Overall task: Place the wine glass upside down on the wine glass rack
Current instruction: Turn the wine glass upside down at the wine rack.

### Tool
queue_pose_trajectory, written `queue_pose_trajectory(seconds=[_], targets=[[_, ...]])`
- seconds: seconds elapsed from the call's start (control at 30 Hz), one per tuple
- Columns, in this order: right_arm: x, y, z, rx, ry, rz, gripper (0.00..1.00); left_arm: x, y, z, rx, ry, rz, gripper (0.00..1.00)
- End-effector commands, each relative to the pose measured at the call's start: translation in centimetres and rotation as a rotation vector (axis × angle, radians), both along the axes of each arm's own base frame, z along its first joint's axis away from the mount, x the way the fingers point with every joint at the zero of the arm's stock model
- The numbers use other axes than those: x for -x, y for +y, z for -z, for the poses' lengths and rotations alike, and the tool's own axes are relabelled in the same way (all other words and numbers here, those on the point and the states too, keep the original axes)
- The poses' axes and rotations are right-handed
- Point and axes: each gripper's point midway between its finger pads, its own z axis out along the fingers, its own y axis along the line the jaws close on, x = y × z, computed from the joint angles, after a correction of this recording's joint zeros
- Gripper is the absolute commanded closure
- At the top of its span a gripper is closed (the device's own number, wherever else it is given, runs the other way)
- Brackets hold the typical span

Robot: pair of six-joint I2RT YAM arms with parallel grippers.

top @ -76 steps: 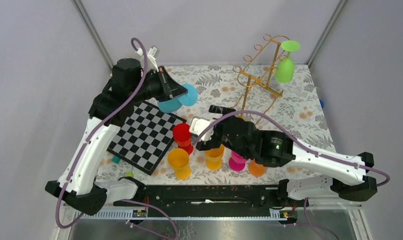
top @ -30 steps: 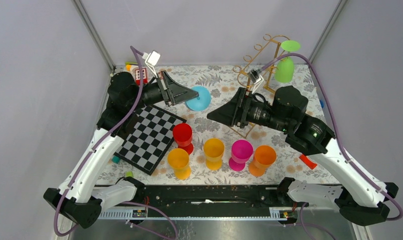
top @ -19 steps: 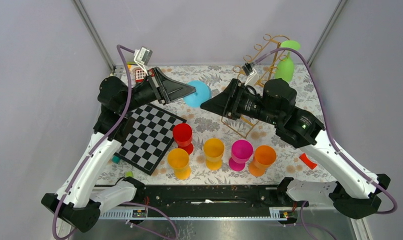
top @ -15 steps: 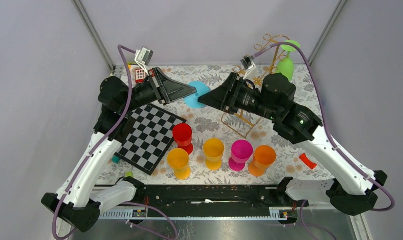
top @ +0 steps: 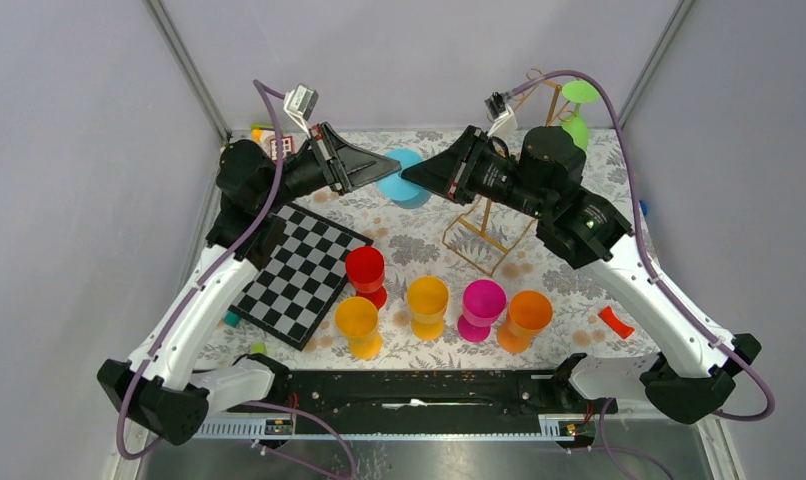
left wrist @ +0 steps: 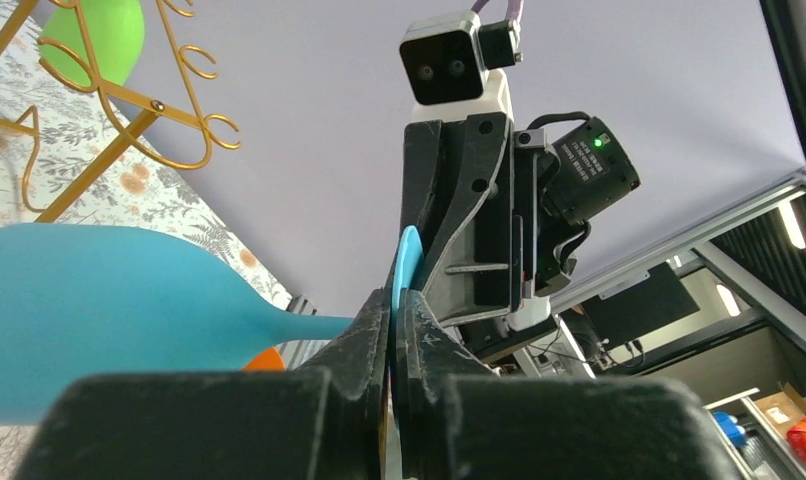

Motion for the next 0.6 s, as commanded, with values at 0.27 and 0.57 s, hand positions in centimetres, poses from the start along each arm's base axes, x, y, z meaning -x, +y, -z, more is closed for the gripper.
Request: queue_pose_trajectory(seconds=[0.27, 0.57], targets=[[-0.4, 1.5, -1.9, -0.073, -0.027, -0.084, 1.00, -2.2, -0.4, -1.3, 0.049, -0.048, 0.024, 0.88], [-0.6, 0.1, -0.9, -0.024, 0.032, -0.024, 1.00, -3.5, 0.2, -1.4, 0.048, -0.057, -0.020, 0.52]])
